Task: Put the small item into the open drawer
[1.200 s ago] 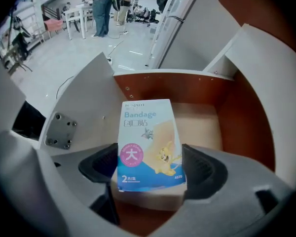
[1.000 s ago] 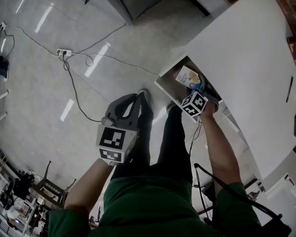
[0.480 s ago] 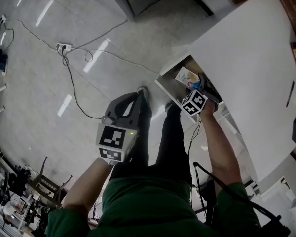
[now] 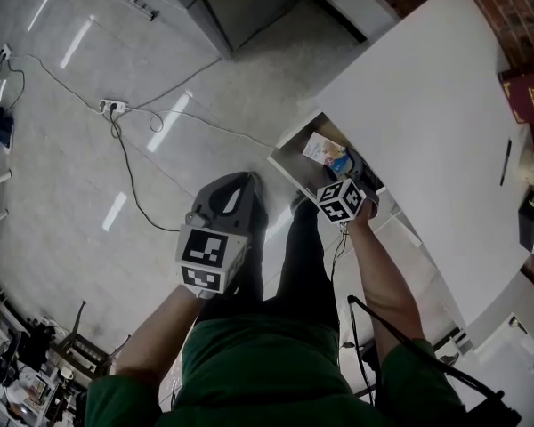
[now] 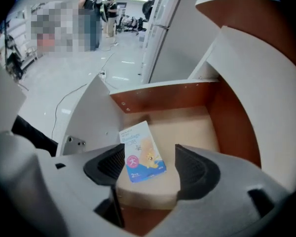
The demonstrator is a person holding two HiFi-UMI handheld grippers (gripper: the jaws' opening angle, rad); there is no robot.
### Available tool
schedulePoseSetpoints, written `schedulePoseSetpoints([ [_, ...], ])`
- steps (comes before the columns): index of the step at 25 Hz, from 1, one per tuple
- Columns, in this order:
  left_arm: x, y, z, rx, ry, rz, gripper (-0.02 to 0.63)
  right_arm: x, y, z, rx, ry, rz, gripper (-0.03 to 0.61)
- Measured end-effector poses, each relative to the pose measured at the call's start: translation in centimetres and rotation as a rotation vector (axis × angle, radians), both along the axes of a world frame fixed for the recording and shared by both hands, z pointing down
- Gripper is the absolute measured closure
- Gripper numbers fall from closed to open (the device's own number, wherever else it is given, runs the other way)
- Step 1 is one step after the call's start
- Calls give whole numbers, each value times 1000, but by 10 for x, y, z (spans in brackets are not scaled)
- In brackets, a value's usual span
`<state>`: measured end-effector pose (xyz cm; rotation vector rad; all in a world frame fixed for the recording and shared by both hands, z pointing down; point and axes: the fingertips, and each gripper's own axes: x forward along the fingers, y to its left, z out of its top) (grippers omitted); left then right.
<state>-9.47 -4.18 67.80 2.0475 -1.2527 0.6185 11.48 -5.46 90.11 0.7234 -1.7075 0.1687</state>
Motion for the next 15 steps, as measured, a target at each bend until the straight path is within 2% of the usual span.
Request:
schedulePoseSetpoints([
  [4, 7, -5, -15, 24, -3, 28, 598, -6, 5, -25, 8, -63, 75, 298],
  [9, 10, -12, -37, 57, 5, 33, 598, -14, 9, -70, 56, -115, 90, 363],
  [15, 13, -18, -75, 108, 33, 17, 598, -28, 10, -144, 129, -208, 92, 406],
])
